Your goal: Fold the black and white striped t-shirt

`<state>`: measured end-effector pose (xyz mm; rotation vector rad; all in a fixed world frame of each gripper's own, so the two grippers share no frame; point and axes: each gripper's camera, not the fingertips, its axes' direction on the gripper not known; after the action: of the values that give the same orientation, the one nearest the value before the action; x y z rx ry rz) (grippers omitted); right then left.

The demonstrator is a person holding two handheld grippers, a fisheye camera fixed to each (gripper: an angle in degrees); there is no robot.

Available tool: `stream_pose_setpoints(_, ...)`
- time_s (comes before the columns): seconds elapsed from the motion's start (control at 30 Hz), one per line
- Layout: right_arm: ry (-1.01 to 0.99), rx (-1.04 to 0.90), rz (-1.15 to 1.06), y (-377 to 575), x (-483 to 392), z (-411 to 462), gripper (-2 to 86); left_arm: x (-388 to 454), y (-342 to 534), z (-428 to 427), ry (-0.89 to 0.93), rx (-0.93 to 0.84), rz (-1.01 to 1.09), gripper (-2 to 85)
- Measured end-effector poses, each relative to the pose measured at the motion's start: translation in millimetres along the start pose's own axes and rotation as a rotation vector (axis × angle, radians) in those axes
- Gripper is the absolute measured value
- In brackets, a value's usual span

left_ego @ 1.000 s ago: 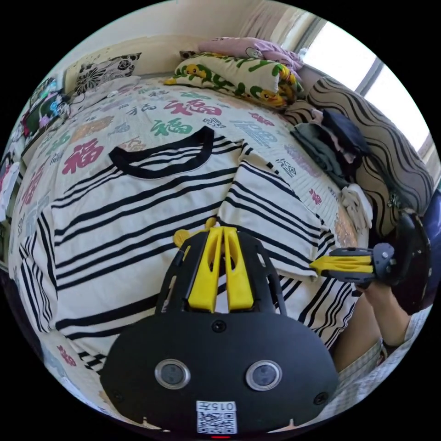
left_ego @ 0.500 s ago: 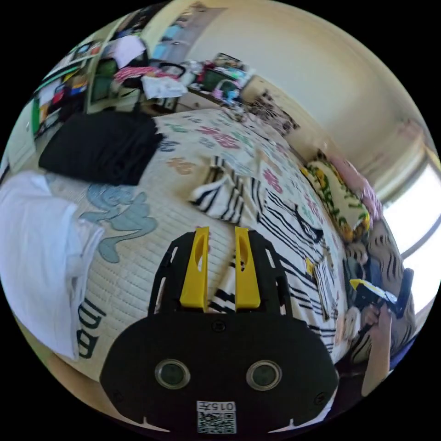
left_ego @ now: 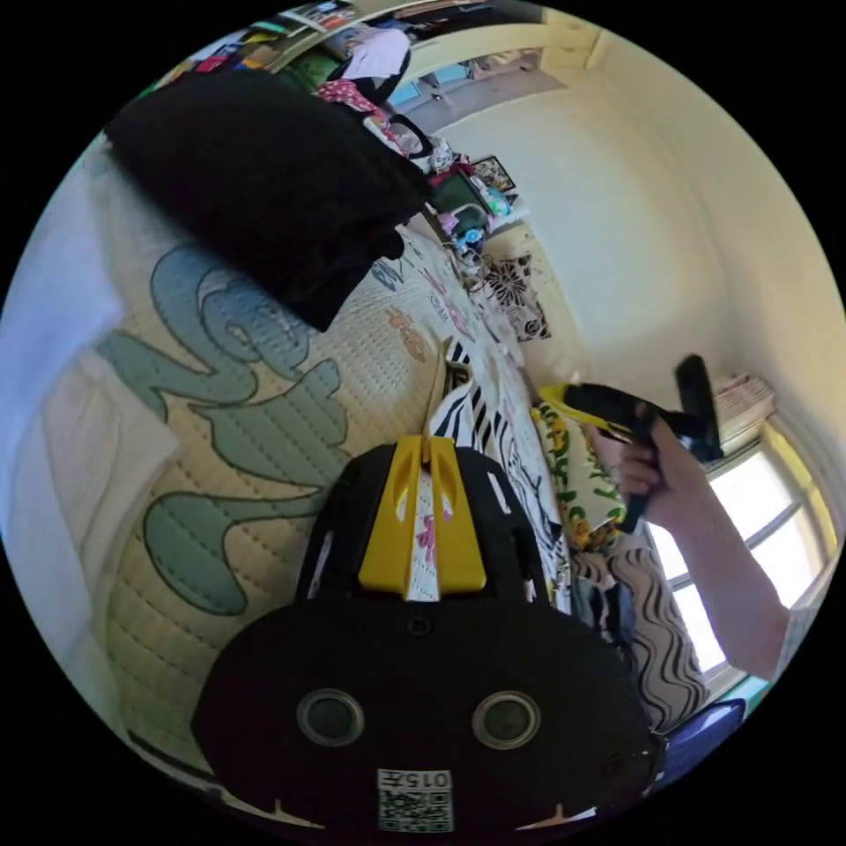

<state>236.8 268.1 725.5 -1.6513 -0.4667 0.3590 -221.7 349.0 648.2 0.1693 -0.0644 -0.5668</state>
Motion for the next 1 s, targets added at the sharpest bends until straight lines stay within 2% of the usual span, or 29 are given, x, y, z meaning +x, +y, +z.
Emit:
stream_pose_setpoints(0.13, -0.010, -0.160, 0.037, -81.3, -10.6, 40.3, 6.6, -22.7, -1.1, -9.2, 0.031, 0.001, -0.006, -0.4)
stream_pose_setpoints(0.27, 0.043, -0.264, 0.067, -122.3, -17.7, 63.9, 7.1, -38.9, -4.1, -15.1, 0.063, 0.004, -0.013, -0.5)
stream_pose_setpoints(0.37, 0.120, -0.326, 0.031, -136.0, -22.2, 70.0, 5.8, -43.7, -7.4, -16.6, 0.064, 0.004, -0.013, -0.5)
stream_pose_setpoints(0.47, 0.151, -0.316, 0.025, -136.9, -16.7, 61.5, 0.6, -43.4, -12.1, -16.4, 0.053, 0.001, -0.015, -0.5)
stream_pose_setpoints(0.6, 0.052, -0.215, 0.059, -123.5, 0.9, 33.4, -0.6, -26.7, -26.7, -21.1, 0.048, -0.010, 0.046, -0.5)
stream_pose_setpoints(0.7, -0.091, -0.083, 0.104, -101.6, 28.7, -7.1, -0.7, 15.6, -40.0, -33.5, 0.074, 0.004, 0.184, -0.4)
stream_pose_setpoints(0.77, -0.174, 0.005, 0.126, -78.6, 50.6, -35.7, -0.7, 65.8, -40.5, -38.0, 0.049, 0.000, 0.352, -0.4)
stream_pose_setpoints(0.9, -0.322, 0.188, 0.196, 8.1, 111.1, -97.1, -0.7, 134.4, -20.1, -27.8, 0.079, -0.043, 0.547, -0.3)
stream_pose_setpoints(1.0, -0.344, 0.269, 0.285, 89.9, 153.9, -118.8, -0.5, 180.5, 12.3, 2.2, 0.074, -0.139, 0.692, 0.0)
